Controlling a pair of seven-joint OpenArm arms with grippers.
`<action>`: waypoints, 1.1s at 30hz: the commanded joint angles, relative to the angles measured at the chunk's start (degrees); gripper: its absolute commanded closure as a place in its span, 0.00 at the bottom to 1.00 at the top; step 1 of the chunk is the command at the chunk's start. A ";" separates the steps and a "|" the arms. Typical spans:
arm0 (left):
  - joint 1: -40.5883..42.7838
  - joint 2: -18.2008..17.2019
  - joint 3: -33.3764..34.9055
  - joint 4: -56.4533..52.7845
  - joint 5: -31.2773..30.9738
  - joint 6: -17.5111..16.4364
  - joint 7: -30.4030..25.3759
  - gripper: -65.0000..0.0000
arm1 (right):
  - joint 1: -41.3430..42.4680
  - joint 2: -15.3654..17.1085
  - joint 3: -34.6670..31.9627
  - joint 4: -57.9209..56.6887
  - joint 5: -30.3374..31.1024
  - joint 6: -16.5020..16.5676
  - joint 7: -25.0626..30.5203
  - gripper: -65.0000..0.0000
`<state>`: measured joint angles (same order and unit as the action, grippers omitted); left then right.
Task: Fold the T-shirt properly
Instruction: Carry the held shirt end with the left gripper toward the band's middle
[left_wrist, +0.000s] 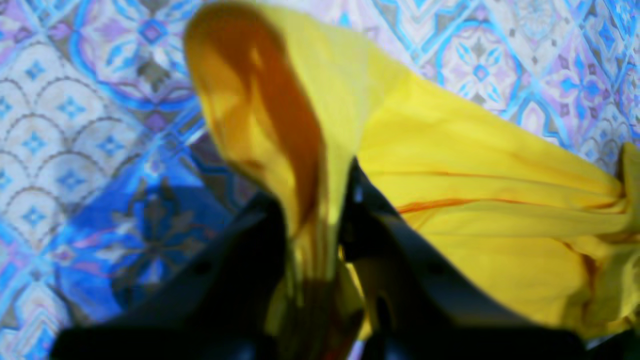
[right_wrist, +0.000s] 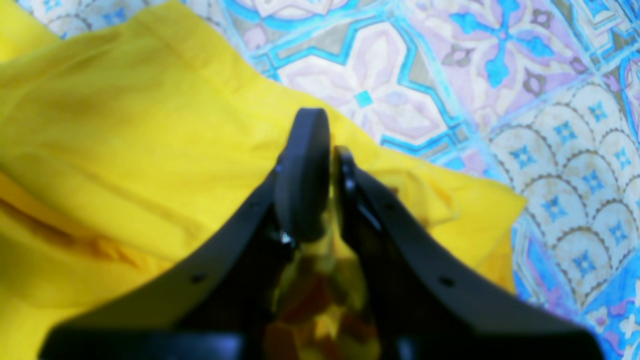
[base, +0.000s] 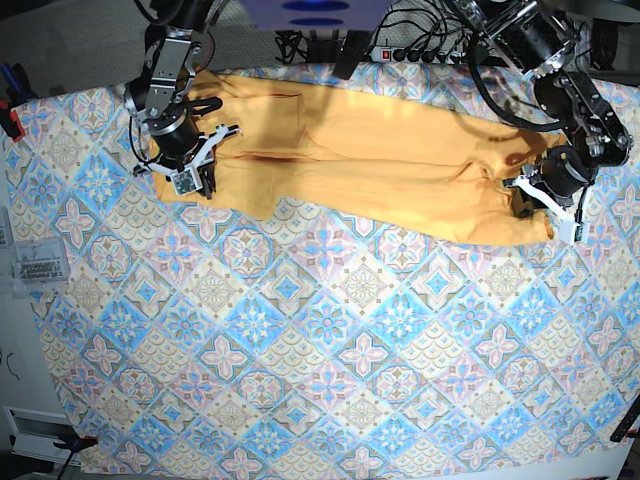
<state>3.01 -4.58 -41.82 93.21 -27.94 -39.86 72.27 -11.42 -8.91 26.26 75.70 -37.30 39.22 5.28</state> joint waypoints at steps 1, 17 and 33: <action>-0.50 0.32 -0.07 2.22 -1.02 -0.14 -0.93 1.00 | 0.04 -0.09 -0.02 0.30 -0.28 0.78 -0.49 0.93; 3.90 12.89 13.56 7.05 -1.02 -0.14 -1.37 1.00 | -0.32 -0.09 2.09 -1.28 -0.28 0.78 -0.31 0.93; 4.95 13.58 23.49 1.60 -1.11 -0.14 -5.06 1.00 | -0.49 -0.09 2.09 -1.28 -0.28 0.78 -0.22 0.93</action>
<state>8.54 8.80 -18.57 93.82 -27.59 -39.68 68.16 -11.60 -9.04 28.18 74.24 -36.40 39.38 6.87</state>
